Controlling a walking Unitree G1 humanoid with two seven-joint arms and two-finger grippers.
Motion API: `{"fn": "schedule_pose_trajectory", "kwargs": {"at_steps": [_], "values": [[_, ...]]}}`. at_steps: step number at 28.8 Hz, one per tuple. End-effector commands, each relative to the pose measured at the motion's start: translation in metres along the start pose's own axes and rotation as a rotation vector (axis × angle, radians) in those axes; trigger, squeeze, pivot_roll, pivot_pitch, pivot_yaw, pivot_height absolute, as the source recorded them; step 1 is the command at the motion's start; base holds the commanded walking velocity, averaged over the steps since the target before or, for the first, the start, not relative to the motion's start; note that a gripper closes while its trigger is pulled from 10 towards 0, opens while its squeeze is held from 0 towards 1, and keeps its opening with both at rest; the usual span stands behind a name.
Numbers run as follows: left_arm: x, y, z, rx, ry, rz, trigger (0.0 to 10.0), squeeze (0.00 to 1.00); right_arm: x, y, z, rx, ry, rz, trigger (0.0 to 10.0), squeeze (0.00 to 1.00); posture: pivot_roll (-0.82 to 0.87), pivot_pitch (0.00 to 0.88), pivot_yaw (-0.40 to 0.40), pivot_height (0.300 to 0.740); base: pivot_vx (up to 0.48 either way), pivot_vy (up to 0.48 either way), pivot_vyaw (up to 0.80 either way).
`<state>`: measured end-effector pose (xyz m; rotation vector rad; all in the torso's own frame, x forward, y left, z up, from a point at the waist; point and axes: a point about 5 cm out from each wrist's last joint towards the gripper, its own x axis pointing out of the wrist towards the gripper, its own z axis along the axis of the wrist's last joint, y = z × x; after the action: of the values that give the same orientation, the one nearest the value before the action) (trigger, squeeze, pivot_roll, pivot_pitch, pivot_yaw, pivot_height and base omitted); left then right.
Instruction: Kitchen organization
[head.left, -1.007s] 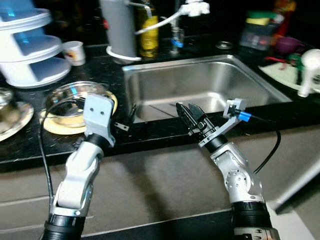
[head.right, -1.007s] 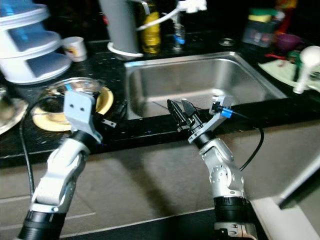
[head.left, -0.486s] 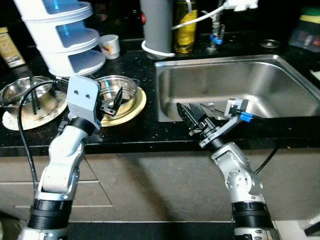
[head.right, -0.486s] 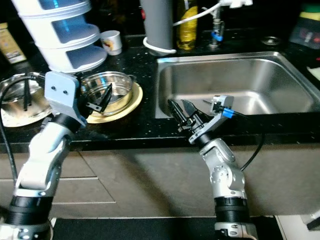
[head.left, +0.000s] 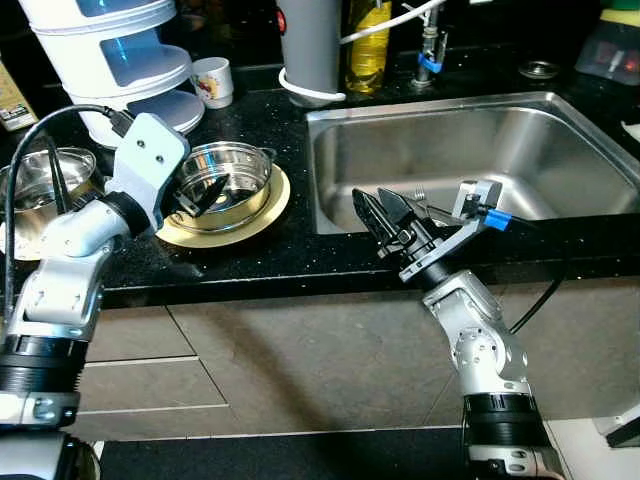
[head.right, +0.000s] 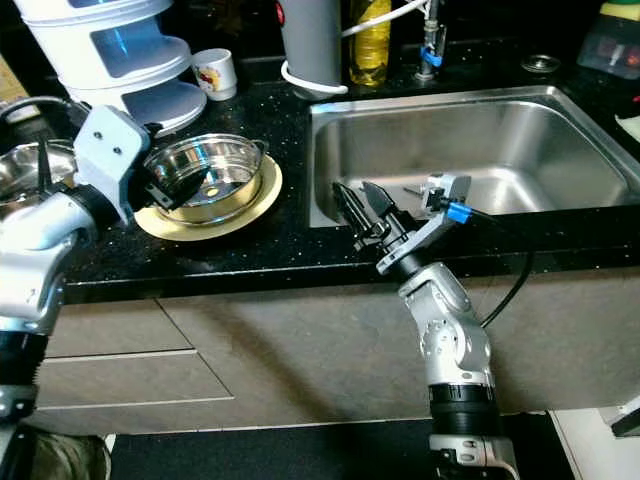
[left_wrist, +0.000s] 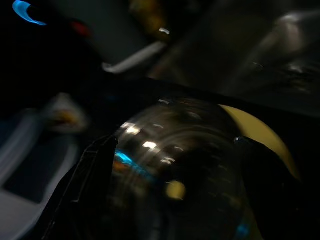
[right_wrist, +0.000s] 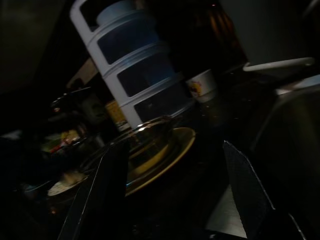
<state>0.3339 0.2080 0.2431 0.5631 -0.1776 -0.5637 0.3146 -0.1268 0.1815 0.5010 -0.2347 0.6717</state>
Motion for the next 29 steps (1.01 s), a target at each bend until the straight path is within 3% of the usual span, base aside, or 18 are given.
{"fn": "schedule_pose_trajectory", "kwargs": {"at_steps": [1, 7, 15, 16, 17, 18, 19, 29], "values": [[-0.001, -0.004, -0.008, -0.012, 0.051, -0.101, 10.0, 0.0, 0.001, 0.007, -0.001, 0.018, 0.002, 0.038, 10.0, 0.0, 0.04, 0.0, 0.028, 0.74, 0.0, 0.0, 0.0], [-0.003, -0.008, -0.018, -0.005, 0.134, -0.242, 10.0, 0.0, 0.002, 0.02, 0.004, 0.026, -0.001, 0.128, 10.0, 0.0, 0.03, 0.0, 0.029, 0.74, 0.0, 0.0, 0.0], [-0.007, -0.004, -0.034, -0.012, 0.238, -0.276, 10.0, 0.0, 0.002, 0.034, 0.008, 0.045, -0.002, 0.224, 10.0, 0.0, 0.03, 0.0, 0.03, 0.74, 0.0, 0.0, 0.0], [-0.008, -0.003, -0.036, -0.022, 0.254, -0.278, 9.5, 0.0, 0.002, 0.035, 0.009, 0.045, -0.004, 0.228, 10.0, 0.0, 0.03, 0.0, 0.03, 0.74, 0.0, 0.0, 0.0], [-0.009, -0.003, -0.038, -0.032, 0.267, -0.289, 3.3, 0.0, 0.002, 0.036, 0.01, 0.044, -0.007, 0.23, 10.0, 0.0, 0.03, 0.0, 0.032, 0.74, 0.0, 0.0, 0.0], [-0.009, -0.003, -0.038, -0.032, 0.267, -0.289, 3.3, 0.0, 0.002, 0.036, 0.01, 0.044, -0.007, 0.23, 10.0, 0.0, 0.03, 0.0, 0.032, 0.74, 0.0, 0.0, 0.0], [-0.01, -0.003, -0.04, -0.036, 0.279, -0.299, 0.0, 0.0, 0.003, 0.036, 0.011, 0.044, -0.009, 0.232, 10.0, 0.0, 0.03, 0.0, 0.032, 0.74, 0.0, 0.0, 0.0], [-0.011, -0.003, -0.04, -0.051, 0.29, -0.343, 0.0, 0.0, 0.002, 0.037, 0.015, 0.035, -0.011, 0.227, 10.0, 0.0, 0.03, 0.0, 0.032, 0.74, 0.0, 0.0, 0.0]]}}
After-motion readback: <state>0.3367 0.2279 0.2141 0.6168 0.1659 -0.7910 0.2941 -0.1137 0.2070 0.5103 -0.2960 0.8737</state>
